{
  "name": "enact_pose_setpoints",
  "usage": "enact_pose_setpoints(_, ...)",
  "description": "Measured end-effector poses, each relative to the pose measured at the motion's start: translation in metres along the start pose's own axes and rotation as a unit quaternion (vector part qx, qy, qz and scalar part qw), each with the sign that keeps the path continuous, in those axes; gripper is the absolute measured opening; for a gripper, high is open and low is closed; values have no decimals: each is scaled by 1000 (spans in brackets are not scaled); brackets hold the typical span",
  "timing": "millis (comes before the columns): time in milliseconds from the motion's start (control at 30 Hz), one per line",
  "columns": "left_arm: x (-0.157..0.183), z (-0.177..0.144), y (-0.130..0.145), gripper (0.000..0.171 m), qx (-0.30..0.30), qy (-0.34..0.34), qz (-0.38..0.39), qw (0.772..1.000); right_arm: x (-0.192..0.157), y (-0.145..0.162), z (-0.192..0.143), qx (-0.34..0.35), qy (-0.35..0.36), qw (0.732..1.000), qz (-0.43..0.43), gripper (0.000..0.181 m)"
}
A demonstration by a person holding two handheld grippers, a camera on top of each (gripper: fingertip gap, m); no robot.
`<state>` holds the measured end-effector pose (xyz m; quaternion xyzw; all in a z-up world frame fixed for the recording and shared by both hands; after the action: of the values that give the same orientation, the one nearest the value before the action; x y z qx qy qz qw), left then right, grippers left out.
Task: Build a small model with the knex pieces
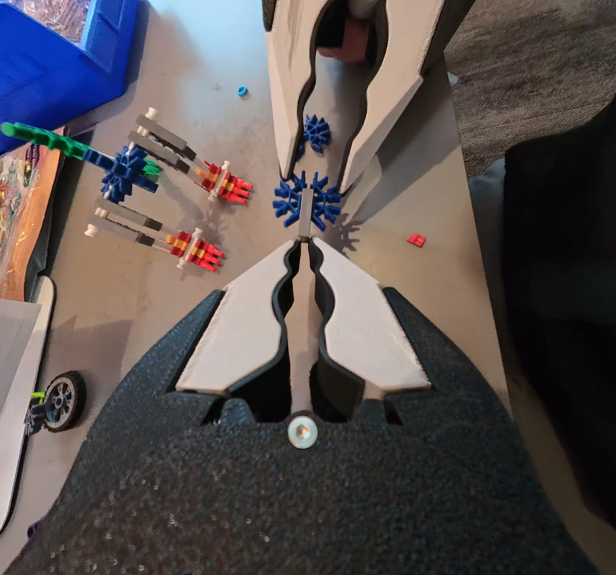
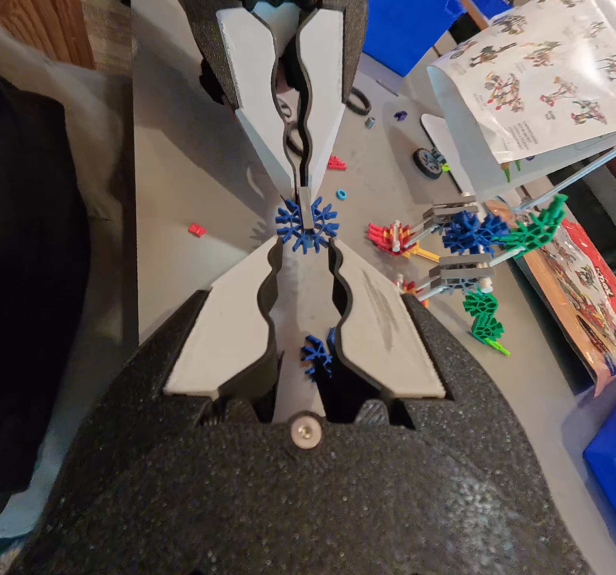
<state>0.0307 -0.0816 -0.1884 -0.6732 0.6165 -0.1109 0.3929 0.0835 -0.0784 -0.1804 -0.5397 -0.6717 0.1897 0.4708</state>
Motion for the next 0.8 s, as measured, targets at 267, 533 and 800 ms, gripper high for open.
enact_pose_setpoints(267, 8, 11, 9, 3, -41, -15, 28, 999, -8, 11, 7, -45, -14, 998, -30, 26)
enact_pose_setpoints(533, 9, 15, 12, 3, -51, -23, 28, 998, -10, 12, 11, -52, -21, 998, -39, 26)
enact_pose_setpoints(800, 8, 17, 11, 2, -55, -25, 35, 998, -9, 11, 13, -52, -28, 998, -36, 26)
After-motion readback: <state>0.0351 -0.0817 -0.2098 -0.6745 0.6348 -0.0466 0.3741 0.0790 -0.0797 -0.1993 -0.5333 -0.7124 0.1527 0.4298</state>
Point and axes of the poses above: each gripper's, where its closed fingertips meet, z out along the fingers, y out of its underside, x = y × z across the jaws, the point moved 2 cm from there along -z, back along the fingers, and after that the axes turned 3 degrees about -x, right-handed, at the moved point
